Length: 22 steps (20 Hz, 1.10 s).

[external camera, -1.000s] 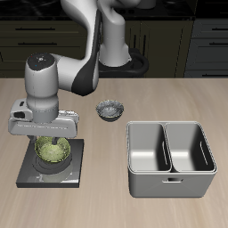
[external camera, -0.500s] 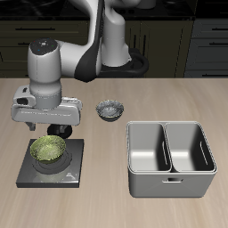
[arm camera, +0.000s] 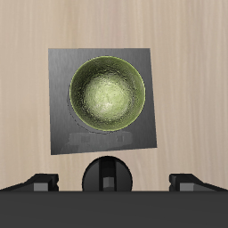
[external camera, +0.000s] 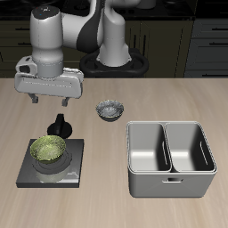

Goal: Place the green bowl on the flat stove and turn on the flat stove

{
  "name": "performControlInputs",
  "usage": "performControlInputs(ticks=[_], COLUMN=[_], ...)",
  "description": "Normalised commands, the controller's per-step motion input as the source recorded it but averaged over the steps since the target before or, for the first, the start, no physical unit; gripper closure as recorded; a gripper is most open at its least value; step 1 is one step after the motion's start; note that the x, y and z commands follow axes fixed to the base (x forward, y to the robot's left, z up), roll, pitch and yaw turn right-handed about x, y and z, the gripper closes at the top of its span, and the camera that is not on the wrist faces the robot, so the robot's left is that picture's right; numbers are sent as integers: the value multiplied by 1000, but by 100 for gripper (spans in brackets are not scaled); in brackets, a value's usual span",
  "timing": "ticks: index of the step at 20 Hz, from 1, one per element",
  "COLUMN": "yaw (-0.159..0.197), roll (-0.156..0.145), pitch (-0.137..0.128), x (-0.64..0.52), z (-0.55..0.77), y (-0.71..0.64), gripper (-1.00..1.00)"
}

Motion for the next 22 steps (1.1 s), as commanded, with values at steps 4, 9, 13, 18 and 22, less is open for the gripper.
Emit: performControlInputs(ticks=[4,9,13,18,22], yaw=[-13,18,6,-14,-4], roll=[31,50,25,19,28], pitch=[-41,-23,5,5,6], x=[-405,-516,-288,-309,-291], z=[336,199,-1,17,2], y=[-7,-12,-15,23,58], gripper=[-100,-100,-100,-100,-100])
